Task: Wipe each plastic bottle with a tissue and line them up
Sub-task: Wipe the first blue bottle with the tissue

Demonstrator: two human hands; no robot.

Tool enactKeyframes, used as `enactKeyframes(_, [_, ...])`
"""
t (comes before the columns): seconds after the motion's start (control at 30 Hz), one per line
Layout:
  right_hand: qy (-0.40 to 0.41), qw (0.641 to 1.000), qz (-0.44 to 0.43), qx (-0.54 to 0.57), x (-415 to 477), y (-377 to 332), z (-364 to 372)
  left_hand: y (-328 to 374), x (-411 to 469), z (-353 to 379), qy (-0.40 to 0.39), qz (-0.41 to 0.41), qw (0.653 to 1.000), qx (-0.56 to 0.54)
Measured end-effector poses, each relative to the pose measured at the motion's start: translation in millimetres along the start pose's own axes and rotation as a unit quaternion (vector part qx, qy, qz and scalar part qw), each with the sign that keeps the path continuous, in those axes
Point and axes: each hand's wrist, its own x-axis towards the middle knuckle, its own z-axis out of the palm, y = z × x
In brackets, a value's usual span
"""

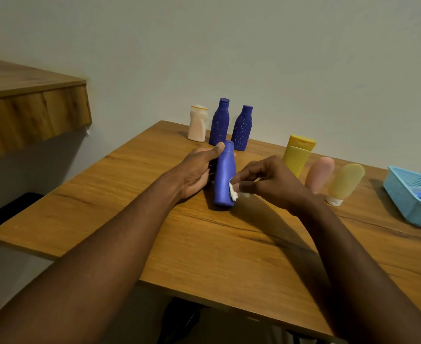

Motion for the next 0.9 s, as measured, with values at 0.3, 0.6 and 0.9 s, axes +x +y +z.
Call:
enactKeyframes(0.3, [0.143, 0.987, -0.056, -0.052, 5.0, 2.7, 8.2, 4.0, -7.8, 5.4, -0.016, 0.006, 0.999, 0.038])
enactKeyframes(0.6, [0.288, 0.955, -0.044, 0.051, 10.1, 0.3, 16.9, 4.5, -15.1, 15.2, -0.067, 0.013, 0.996, 0.063])
enactKeyframes(0.9, [0.186, 0.972, 0.047, 0.138, 3.7, 4.2, 5.6, 5.5, -14.6, 11.7, -0.081, 0.039, 0.994, 0.068])
